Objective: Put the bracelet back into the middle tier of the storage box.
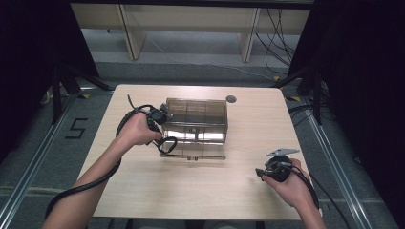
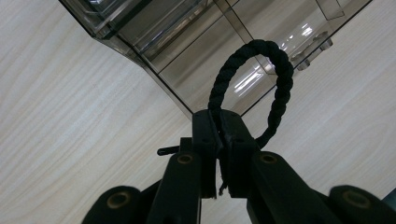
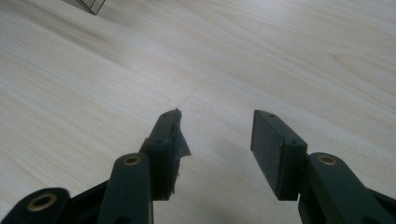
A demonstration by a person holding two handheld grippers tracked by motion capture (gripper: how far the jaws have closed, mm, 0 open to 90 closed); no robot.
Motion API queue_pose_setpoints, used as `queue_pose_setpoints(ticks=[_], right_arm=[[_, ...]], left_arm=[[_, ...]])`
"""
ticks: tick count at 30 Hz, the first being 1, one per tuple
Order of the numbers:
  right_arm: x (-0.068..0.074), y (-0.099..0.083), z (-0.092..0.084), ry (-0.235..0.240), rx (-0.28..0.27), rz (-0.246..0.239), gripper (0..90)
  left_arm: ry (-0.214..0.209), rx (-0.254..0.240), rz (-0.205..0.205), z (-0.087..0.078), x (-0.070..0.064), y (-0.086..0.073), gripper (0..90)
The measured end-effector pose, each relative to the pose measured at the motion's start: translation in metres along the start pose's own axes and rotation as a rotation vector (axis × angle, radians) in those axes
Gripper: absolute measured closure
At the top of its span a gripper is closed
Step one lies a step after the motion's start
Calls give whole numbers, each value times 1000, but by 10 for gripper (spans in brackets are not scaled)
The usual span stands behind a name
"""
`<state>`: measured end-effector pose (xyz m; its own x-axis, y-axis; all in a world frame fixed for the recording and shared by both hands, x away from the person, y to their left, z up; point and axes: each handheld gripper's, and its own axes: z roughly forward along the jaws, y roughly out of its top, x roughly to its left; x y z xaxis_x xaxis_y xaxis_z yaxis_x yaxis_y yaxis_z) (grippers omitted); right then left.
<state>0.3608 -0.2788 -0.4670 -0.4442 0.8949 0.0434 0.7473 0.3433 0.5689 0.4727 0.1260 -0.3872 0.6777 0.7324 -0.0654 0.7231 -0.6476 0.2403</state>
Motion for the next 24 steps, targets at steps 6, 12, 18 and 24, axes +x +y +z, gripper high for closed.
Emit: queue_pose_setpoints(ticks=[6,12,18,24], right_arm=[[-1,0,1,8,1,-5,534],[0,0,1,5,-10,-8,534],[0,0,0,2,-3,2,535],[1,1,-2,0,-20,-7,536]], left_arm=[[1,15,15,1,-2,7,849],[10,7,-1,3,-2,12,849],[17,12,7,4,-2,16,849],[21,13,25,5,-8,22,849]])
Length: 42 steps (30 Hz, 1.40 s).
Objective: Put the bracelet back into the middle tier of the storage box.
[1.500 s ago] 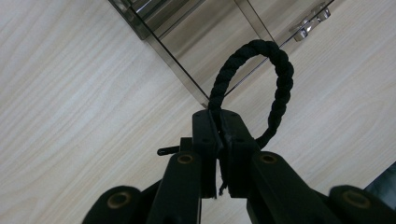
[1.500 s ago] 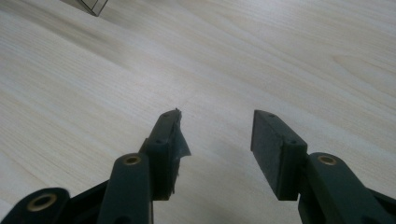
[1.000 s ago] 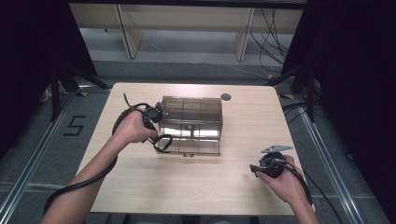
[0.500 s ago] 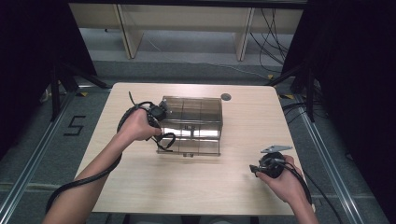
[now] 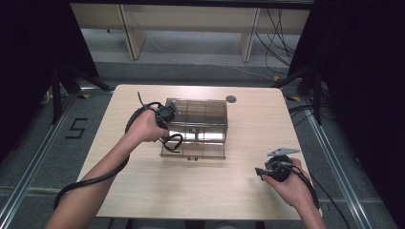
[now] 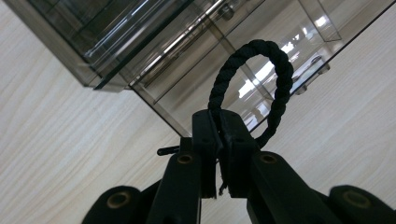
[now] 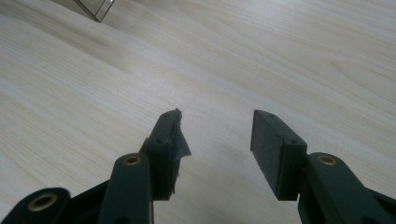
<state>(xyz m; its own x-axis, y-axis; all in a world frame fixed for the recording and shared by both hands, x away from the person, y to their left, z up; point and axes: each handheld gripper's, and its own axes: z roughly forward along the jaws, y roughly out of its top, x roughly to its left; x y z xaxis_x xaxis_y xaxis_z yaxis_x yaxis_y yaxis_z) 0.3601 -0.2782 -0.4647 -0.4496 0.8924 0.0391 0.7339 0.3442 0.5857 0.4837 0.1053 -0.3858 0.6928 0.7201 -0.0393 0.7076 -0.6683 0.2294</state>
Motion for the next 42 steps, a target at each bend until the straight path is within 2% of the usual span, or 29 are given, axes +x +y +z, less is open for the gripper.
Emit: queue_pose_setpoints(ticks=[5,11,15,18,19,21,23,24,25,28,29,30,32,33,35,36,37,39,42], right_arm=[[0,0,0,2,3,7,536],[-1,0,0,9,4,5,536],[1,0,0,3,2,7,536],[0,0,-1,3,1,-5,536],[-1,0,0,0,-2,-18,536],[0,0,-1,2,-4,0,536],[-1,0,0,4,-4,-1,536],[-1,0,0,4,-2,-4,536],[-1,0,0,4,-2,-3,536],[0,0,-1,5,-4,-2,536],[0,0,-1,5,-4,-2,536],[-1,0,0,5,-5,-6,536],[-1,0,0,5,-9,-14,536],[-1,0,-1,4,-3,-1,536],[-1,0,-1,2,-9,-3,536],[-1,0,-1,3,-7,-3,536],[-1,0,-1,3,-7,-3,536],[-1,0,-1,5,-5,-4,536],[-1,-1,0,3,-6,-3,537]], left_arm=[[-1,-14,5,3,-4,6,849],[2,4,2,8,-2,8,849],[1,-3,13,11,-7,11,849],[8,-13,46,12,-6,13,849],[1,1,26,12,-7,14,848],[3,-9,17,15,-7,14,848],[4,-8,23,17,-7,14,849],[12,-5,46,17,-5,15,848],[10,4,27,17,-7,15,849],[12,4,31,19,-7,15,848],[17,4,46,19,-5,16,848],[18,-11,21,20,-6,15,848],[15,-9,21,21,-5,14,848],[13,-2,20,21,-5,14,848],[19,-14,17,23,-4,13,848],[23,-8,45,23,-2,13,848],[20,7,48,23,-1,14,848],[12,-1,22,25,-3,13,848],[11,-5,23,27,-2,12,847]])
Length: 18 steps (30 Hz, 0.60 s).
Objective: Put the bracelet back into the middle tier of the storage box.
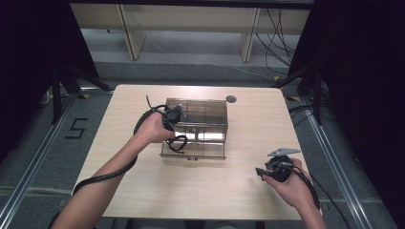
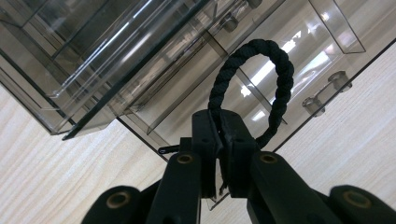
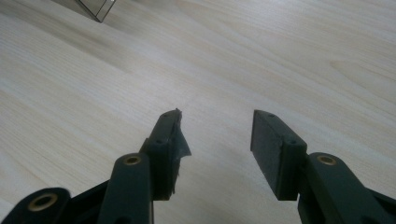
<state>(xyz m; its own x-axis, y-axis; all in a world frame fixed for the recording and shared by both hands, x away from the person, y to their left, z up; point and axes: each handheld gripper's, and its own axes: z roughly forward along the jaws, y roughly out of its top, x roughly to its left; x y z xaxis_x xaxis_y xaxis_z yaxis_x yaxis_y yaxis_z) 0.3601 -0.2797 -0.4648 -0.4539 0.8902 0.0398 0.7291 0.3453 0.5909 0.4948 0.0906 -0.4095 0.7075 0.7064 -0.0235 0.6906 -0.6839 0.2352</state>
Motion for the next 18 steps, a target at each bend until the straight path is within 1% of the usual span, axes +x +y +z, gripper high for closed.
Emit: queue_pose_setpoints(ticks=[1,4,5,7,11,13,14,15,17,18], right_arm=[[0,0,0,-1,1,0,536],[0,0,0,0,4,-3,536],[0,0,0,0,4,-3,536],[0,0,0,2,7,-4,536],[0,0,0,1,8,-5,536],[1,0,0,1,11,6,537],[1,0,0,0,13,2,537],[1,0,0,0,13,2,537],[1,0,1,1,10,1,536],[1,0,0,2,14,1,536]], left_arm=[[-2,6,-3,0,1,-1,847],[-3,0,-4,1,1,-2,847],[-4,10,2,1,2,-2,847],[-6,3,-10,3,2,-3,847],[-11,14,-12,4,4,-4,847],[-12,15,-15,4,4,-4,847],[-12,4,-19,5,3,-5,847],[-12,16,-7,5,4,-5,847],[-12,6,-19,6,4,-6,847],[-10,18,-5,6,4,-5,847]])
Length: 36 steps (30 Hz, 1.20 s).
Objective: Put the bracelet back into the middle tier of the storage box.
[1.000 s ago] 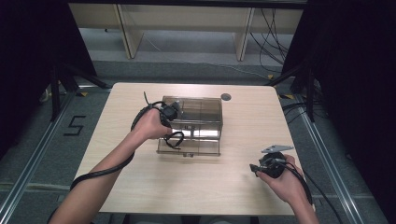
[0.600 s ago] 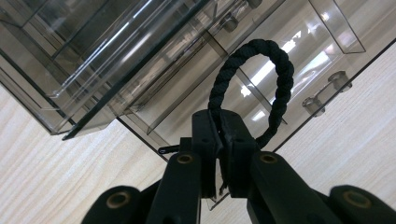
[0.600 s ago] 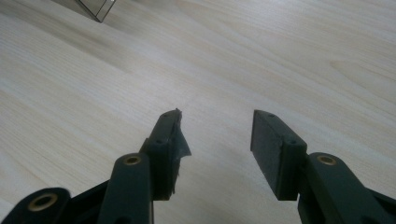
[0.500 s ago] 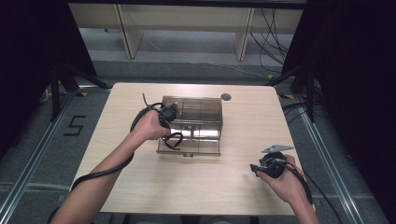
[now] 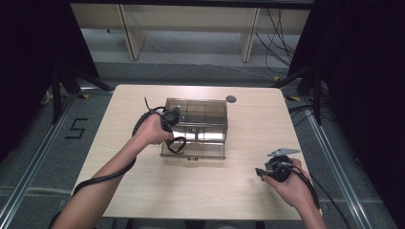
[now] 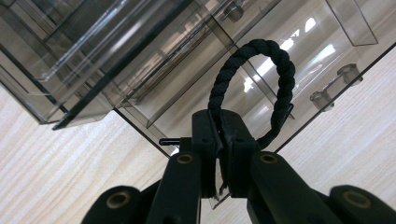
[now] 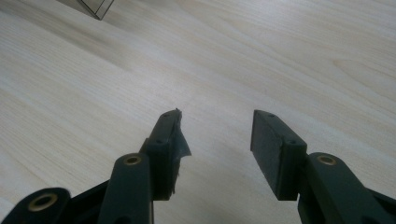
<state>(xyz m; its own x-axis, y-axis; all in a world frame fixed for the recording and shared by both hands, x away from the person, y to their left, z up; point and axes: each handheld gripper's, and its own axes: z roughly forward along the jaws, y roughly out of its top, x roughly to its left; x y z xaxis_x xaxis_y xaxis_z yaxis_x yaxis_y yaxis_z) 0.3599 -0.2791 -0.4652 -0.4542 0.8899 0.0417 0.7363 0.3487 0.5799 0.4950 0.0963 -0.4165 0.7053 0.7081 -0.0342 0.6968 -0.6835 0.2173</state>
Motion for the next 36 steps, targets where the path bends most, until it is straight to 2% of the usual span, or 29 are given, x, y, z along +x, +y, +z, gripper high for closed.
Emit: queue_pose_setpoints(ticks=[3,5,8,14,20,29,30,31,33,36], right_arm=[[-1,0,1,-1,-12,-7,536],[0,0,1,2,-4,-4,536],[0,0,1,4,-2,-3,536],[0,0,2,3,-3,-3,536],[0,0,2,3,-3,-3,537],[1,0,1,0,6,5,537],[0,0,2,-11,9,1,536],[1,0,2,3,4,5,536],[1,0,2,0,6,7,537],[0,0,2,-11,9,-9,537]], left_arm=[[-3,-1,-7,2,0,-2,848],[-1,9,-6,1,0,-2,848],[1,-1,-14,2,1,-4,848],[4,26,-1,2,3,-4,848],[11,16,-5,4,2,-6,847],[15,37,1,6,3,-7,847],[14,37,1,6,3,-7,847],[14,39,3,6,3,-7,847],[14,34,5,8,3,-7,846],[16,42,7,9,3,-7,845]])
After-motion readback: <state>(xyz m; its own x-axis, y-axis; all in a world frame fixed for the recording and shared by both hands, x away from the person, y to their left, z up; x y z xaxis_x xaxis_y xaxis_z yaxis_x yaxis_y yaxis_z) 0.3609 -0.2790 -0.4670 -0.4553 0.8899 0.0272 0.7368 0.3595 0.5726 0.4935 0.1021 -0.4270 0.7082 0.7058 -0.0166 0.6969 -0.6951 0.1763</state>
